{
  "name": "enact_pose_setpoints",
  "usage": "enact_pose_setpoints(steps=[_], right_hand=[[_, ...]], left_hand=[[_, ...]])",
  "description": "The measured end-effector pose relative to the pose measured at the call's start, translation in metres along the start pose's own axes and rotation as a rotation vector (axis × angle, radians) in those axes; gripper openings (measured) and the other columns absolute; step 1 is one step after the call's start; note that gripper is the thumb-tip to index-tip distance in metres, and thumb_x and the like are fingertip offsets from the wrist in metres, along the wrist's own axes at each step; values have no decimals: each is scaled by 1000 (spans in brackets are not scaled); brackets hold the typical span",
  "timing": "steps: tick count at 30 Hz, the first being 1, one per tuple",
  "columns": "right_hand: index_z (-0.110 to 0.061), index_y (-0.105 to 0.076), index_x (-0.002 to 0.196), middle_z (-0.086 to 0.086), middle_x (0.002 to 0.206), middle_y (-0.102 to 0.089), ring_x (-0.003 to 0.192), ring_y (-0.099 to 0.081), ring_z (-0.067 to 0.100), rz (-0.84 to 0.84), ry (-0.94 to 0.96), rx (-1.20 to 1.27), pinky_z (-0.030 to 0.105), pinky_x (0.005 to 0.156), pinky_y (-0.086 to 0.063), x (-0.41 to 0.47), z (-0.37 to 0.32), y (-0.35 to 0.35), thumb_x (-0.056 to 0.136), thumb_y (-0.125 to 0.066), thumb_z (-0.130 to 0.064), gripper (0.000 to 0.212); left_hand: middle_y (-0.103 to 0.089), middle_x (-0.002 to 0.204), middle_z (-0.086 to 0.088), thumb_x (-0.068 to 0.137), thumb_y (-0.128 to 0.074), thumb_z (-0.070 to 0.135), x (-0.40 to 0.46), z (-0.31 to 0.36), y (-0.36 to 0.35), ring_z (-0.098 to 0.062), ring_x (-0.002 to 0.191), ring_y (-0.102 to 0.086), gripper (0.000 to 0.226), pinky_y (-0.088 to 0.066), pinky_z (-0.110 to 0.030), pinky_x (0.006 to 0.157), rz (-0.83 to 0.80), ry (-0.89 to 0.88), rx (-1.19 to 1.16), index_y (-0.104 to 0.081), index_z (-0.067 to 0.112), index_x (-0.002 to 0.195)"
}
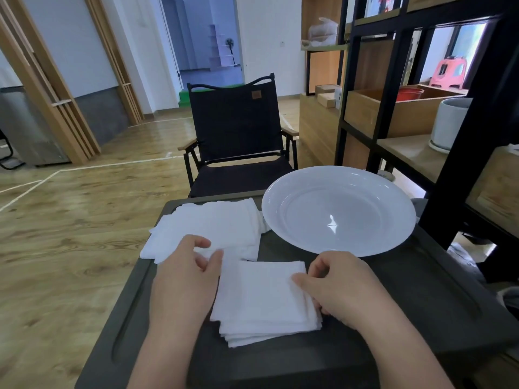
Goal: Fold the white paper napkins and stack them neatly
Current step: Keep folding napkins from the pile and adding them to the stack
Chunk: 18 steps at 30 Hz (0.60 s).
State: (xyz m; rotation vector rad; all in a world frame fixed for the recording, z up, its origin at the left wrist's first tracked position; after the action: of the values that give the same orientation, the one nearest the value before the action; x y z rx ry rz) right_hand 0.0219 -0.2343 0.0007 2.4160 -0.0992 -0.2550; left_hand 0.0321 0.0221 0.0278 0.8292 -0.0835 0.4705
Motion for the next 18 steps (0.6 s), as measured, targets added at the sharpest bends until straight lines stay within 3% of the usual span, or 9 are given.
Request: enact_pose_setpoints(steps=[2,5,8,11,14,16,18], right_hand=[[-17,-53,68,-4,62,-59,54,-53,10,61,22,-19,22,50,-41,-1,-3,11,84,-66,-40,31],[-18,-48,64,-6,52,-45,48,-42,8,121,69,-7,20,48,-34,-2,-9,22,85,-67,-41,37],[-18,-48,62,-6,48,-43,45,-40,8,132,93,35,20,49,-34,-2,-11,23,84,-68,-41,38],[-18,-48,62,-5,50,-45,45,-41,8,130,100,59,20,50,-35,-1,-10,22,84,-68,-41,38],[-17,-50,64,-4,54,-50,47,-44,9,126,99,84,20,49,-36,-1,-9,23,85,-68,-41,36],[-17,-53,66,-2,57,-57,50,-49,11,126,97,96,21,49,-37,-2,-10,24,85,-68,-41,34],[-18,-56,69,-1,59,-61,49,-51,7,134,113,117,20,48,-38,-4,-14,26,84,-68,-41,30]], left_hand=[[-63,93,12,89,-61,29,7,2,-1,-14,88,-60,11,-44,-30,69,27,-102,89,-60,29,101],[-59,121,5,90,-60,20,11,6,-19,-22,117,-50,12,-41,-33,90,-35,-256,227,-68,25,96],[-48,144,4,95,-51,24,7,4,-33,-19,134,-37,27,-36,-38,106,-101,-261,293,-69,25,115],[-30,156,8,101,-37,27,6,4,-41,-15,145,-22,38,-26,-38,115,-181,-257,355,-53,29,136],[-21,160,10,103,-32,27,4,11,-42,-15,148,-15,44,-22,-36,117,-206,-285,419,-38,24,146],[-43,150,-1,98,-46,20,3,22,-27,-22,139,-36,40,-33,-39,109,-96,-324,324,-50,14,137],[-62,122,-2,91,-61,13,-6,39,11,-24,114,-56,29,-44,-36,91,130,-338,114,-65,10,119]])
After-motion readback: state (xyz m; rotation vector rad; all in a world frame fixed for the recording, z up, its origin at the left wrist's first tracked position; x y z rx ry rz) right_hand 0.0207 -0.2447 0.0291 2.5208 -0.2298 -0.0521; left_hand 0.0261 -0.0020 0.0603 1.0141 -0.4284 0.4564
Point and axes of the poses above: each hand's wrist, its own x-axis towards the middle knuckle, its own y-axis out of the back of the hand, z = x × y, the point moved 10 cm from there along x, towards the middle knuckle
